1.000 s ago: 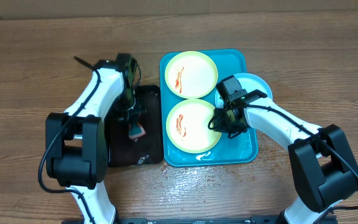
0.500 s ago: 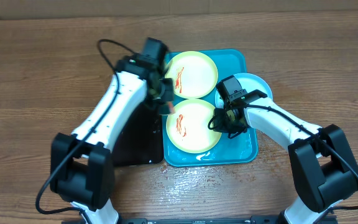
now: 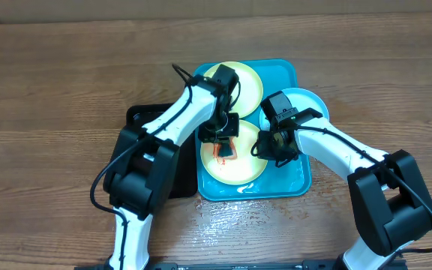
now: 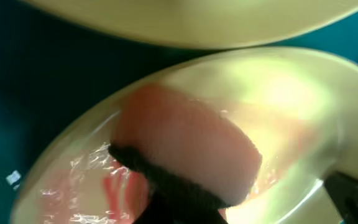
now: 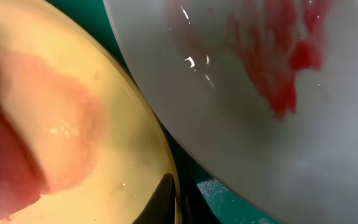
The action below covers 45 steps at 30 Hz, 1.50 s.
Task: Clean dirty plates on tray and stack at the side
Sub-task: 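Scrub the front yellow-rimmed plate with the sponge in the left gripper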
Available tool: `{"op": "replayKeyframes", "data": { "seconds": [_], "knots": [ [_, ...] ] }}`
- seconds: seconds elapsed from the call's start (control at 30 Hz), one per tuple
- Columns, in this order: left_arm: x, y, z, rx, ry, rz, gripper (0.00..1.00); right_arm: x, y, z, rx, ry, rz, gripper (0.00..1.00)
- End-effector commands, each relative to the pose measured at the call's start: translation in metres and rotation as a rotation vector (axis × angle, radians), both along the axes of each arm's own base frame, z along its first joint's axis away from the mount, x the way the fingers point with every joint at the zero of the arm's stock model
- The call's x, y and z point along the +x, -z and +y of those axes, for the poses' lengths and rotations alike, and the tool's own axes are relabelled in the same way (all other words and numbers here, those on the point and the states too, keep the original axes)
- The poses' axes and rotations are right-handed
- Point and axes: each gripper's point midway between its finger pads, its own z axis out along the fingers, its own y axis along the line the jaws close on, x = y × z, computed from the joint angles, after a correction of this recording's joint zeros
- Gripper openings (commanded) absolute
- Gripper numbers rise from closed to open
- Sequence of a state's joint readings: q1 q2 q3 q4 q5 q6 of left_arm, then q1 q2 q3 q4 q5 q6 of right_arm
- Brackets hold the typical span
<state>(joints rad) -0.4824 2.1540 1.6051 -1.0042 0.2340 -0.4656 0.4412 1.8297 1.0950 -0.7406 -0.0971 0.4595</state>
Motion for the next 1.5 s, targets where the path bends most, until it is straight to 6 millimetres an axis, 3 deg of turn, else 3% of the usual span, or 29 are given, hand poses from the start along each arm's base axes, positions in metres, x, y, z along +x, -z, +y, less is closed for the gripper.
{"op": "replayKeyframes", "data": {
  "seconds": [0.0,0.1,0.23,0.3,0.43,0.57,0.67,0.77,0.87,1.07,1.3,1.47],
  "knots": [
    [0.005,0.016,0.044,0.249,-0.017,0.007,0.04,0.001,0.004,-0.015,-0.076,0.019,-0.009,0.04],
    [0.006,0.014,0.072,0.401,0.007,-0.011,0.04,0.001,0.004,-0.015,-0.076,0.019,-0.009,0.04],
    [0.002,0.014,0.072,0.393,0.043,0.003,0.04,0.001,0.004,-0.015,-0.076,0.019,-0.009,0.04],
    [0.000,0.015,0.057,0.310,0.066,0.020,0.04,0.001,0.004,-0.015,-0.076,0.019,-0.009,0.04],
    [-0.010,0.012,-0.006,-0.042,0.121,0.084,0.04,0.001,0.004,-0.015,-0.077,0.019,-0.009,0.04],
    [-0.022,0.008,-0.052,-0.267,0.142,0.146,0.04,0.000,0.004,-0.016,-0.081,0.019,-0.007,0.04],
    [-0.036,0.012,-0.067,-0.312,0.173,0.193,0.04,0.000,0.004,-0.016,-0.082,0.019,-0.006,0.04],
    [-0.047,0.013,-0.067,-0.293,0.186,0.225,0.04,-0.001,0.004,-0.017,-0.083,0.019,-0.003,0.04],
    [-0.052,0.015,-0.056,-0.232,0.183,0.249,0.04,-0.001,0.004,-0.017,-0.083,0.019,-0.003,0.04],
    [-0.053,0.029,-0.002,0.062,0.185,0.236,0.04,-0.001,0.004,-0.017,-0.086,0.019,-0.005,0.04],
    [-0.018,0.030,0.081,0.488,0.058,0.091,0.04,-0.001,0.004,-0.018,-0.089,0.020,-0.005,0.04],
    [0.001,0.023,0.108,0.577,0.013,0.036,0.04,-0.001,0.004,-0.018,-0.090,0.020,-0.006,0.04]
  ]
}}
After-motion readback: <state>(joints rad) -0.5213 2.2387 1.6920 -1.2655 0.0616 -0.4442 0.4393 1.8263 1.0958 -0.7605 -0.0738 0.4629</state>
